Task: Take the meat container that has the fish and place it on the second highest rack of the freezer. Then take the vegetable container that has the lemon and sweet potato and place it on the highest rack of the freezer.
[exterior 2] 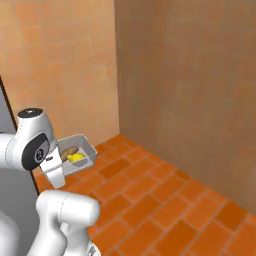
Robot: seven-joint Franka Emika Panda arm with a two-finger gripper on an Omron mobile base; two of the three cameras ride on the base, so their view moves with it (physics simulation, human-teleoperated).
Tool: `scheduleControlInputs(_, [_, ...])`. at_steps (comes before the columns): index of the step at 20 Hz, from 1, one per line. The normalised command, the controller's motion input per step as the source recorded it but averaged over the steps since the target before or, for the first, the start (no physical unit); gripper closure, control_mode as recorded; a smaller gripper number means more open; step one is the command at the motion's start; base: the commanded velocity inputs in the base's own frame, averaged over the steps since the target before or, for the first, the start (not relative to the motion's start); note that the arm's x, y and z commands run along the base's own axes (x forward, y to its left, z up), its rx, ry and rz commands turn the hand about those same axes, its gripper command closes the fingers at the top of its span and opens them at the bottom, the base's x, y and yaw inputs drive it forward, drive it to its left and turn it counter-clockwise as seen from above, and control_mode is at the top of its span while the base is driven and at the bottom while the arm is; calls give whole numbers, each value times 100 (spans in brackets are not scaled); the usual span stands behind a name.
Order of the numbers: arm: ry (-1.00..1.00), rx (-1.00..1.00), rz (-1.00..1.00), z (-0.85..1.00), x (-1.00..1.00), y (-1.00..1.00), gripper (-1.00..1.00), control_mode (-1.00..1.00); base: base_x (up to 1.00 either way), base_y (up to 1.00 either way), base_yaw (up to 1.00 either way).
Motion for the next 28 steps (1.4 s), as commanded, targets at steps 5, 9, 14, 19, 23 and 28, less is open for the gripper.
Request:
scheduleControlInputs(5, [0,0,0,0,0,0,100,100,-45,0,80])
scheduleControlInputs(9, [0,0,0,0,0,0,100,100,-62,0,76])
scheduleControlInputs(14, [0,0,0,0,0,0,100,100,-60,0,81])
scheduleControlInputs(19, [0,0,0,0,0,0,100,100,-23,0,95])
scheduleControlInputs(23, [0,0,0,0,0,0,100,100,4,-44,75])
scheduleControlInputs(28, [0,0,0,0,0,0,100,100,66,-82,39])
